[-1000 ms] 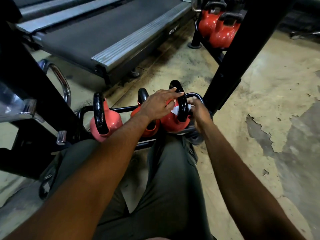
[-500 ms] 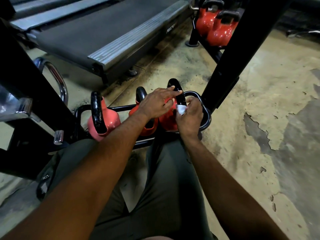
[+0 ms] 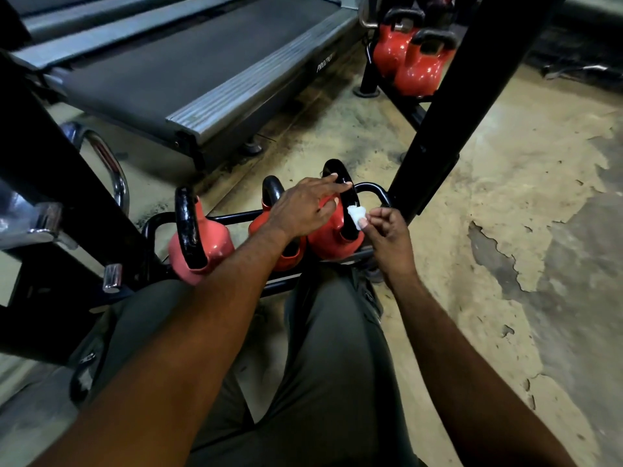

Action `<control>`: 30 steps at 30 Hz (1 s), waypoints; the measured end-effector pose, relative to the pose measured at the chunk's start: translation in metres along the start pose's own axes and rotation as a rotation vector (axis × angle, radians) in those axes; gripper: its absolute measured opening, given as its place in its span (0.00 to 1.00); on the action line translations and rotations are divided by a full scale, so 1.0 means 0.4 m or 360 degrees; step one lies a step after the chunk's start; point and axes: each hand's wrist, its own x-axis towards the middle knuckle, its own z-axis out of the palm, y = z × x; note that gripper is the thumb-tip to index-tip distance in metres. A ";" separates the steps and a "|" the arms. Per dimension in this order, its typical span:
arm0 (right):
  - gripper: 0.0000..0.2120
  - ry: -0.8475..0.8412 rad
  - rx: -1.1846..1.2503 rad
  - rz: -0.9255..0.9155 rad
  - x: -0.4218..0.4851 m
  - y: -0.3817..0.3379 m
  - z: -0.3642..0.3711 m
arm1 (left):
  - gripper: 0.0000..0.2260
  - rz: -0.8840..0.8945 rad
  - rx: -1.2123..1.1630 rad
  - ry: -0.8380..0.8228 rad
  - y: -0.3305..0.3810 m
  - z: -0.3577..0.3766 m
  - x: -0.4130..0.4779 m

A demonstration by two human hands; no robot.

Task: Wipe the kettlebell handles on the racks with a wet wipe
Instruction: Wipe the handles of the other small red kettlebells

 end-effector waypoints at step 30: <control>0.06 -0.0355 -0.0271 0.0155 0.032 -0.143 -0.046 | 0.16 0.0169 -0.0027 0.0309 0.042 0.006 -0.004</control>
